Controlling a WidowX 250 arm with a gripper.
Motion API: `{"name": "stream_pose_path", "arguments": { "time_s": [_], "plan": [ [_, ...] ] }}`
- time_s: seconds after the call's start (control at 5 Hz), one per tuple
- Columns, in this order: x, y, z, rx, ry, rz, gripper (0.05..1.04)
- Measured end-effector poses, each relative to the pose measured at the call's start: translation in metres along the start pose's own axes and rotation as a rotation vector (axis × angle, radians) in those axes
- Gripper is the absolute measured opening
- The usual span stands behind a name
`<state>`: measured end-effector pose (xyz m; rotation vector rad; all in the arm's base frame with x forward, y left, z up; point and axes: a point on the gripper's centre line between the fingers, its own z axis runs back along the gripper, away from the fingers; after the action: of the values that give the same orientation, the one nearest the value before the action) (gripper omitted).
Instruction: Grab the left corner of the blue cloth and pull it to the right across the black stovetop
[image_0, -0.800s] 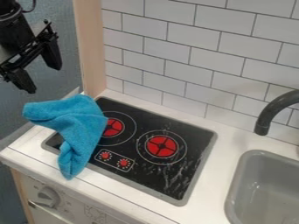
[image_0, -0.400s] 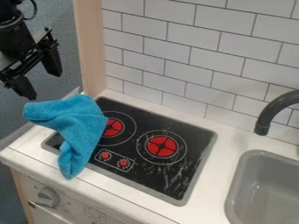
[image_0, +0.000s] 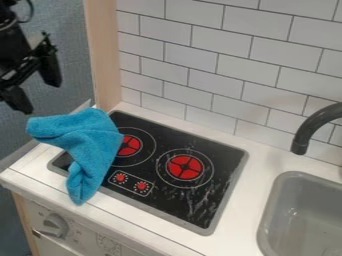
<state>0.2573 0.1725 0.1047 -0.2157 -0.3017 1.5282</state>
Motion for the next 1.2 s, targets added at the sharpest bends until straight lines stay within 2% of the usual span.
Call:
{"name": "stream_pose_path", "arguments": {
  "time_s": [0.2,0.8,1.0,1.2],
  "plan": [
    [0.01,-0.002,-0.002,-0.011,-0.056,0.021,0.999],
    [0.027,0.011,-0.041,0.076,-0.126,0.086,0.999],
    [0.031,0.012,-0.05,0.101,-0.14,0.089,0.999],
    [0.033,0.012,-0.064,0.125,-0.125,0.098,0.999]
  ]
}}
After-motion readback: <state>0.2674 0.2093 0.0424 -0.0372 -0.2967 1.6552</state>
